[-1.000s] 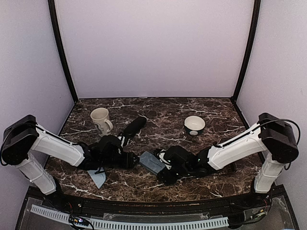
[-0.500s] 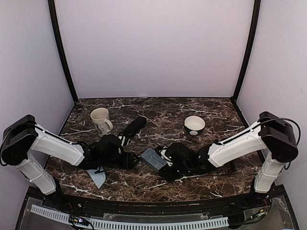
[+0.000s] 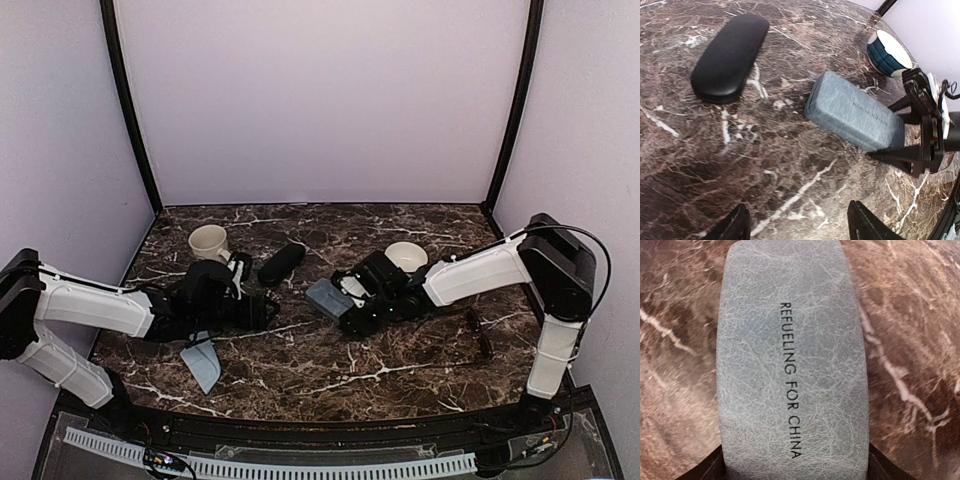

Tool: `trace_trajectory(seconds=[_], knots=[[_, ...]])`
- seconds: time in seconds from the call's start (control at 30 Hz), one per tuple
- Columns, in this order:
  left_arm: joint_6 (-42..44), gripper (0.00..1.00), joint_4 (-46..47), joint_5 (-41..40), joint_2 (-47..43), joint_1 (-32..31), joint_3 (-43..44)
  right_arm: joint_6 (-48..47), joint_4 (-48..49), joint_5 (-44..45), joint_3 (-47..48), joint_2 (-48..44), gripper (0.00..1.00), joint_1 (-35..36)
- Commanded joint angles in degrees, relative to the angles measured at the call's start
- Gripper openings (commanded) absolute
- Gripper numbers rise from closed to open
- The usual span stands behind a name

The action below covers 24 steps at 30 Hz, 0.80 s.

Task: Organize the sunglasses
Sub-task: Move the case with the sunglasses to the center of the board.

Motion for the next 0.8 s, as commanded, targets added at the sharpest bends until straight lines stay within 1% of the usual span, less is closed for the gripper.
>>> trace_trajectory(seconds=[0.0, 0.13, 0.23, 0.37, 0.6, 0.77], knots=[[5.28, 0.69, -3.12, -0.12, -1.41, 3.52, 2.36, -7.32, -8.30, 5.08, 2.44, 4.18, 0.78, -5.51], [10.81, 0.74, -5.55, 1.23, 1.26, 7.88, 7.55, -9.46, -8.82, 4.80, 4.36, 3.00, 0.83, -7.64], [15.56, 0.75, -7.06, 2.87, 4.64, 9.75, 12.54, -10.04, -8.65, 0.68, 4.72, 0.89, 0.87, -7.73], [21.41, 0.75, -9.03, 3.37, 10.20, 10.04, 19.80, -8.96, -6.80, -4.06, 3.80, -2.28, 0.99, -7.64], [27.81, 0.76, -18.61, 6.72, 24.48, 12.01, 35.94, -5.86, -3.67, -6.60, 1.13, -8.14, 1.00, -6.65], [28.99, 0.76, -24.69, 7.84, 33.26, 15.37, 44.97, -4.94, -2.97, -7.80, -0.26, -10.97, 1.00, -5.55]])
